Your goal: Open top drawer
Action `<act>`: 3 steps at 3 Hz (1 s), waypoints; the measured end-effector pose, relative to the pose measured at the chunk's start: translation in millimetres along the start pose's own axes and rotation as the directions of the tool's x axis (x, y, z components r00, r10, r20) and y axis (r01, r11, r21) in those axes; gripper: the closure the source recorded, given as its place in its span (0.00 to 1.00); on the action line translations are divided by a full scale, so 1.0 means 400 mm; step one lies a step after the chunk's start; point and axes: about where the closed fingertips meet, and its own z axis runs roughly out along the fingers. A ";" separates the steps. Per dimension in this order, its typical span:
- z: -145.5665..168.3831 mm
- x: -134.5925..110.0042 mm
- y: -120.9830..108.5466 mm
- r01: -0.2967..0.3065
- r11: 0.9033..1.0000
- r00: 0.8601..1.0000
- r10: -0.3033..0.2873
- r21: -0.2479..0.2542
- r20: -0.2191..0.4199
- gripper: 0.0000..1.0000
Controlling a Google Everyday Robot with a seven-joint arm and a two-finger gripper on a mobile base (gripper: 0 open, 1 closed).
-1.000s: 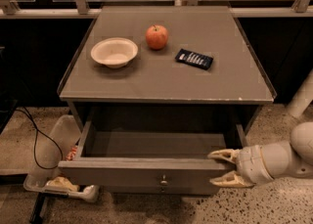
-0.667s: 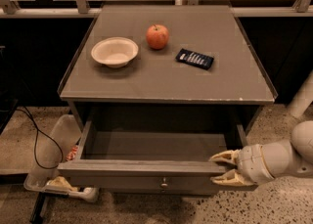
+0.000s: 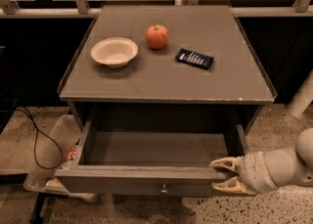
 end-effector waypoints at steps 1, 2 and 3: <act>0.000 0.000 0.000 0.000 1.000 1.000 0.000 0.000 0.000 1.00; 0.000 0.000 0.000 0.000 1.000 1.000 0.000 0.000 0.000 0.81; 0.000 0.000 0.000 0.000 1.000 1.000 0.000 0.000 0.000 0.58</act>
Offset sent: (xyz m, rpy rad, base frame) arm 0.0000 0.0000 0.0000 0.0000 0.0000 0.0000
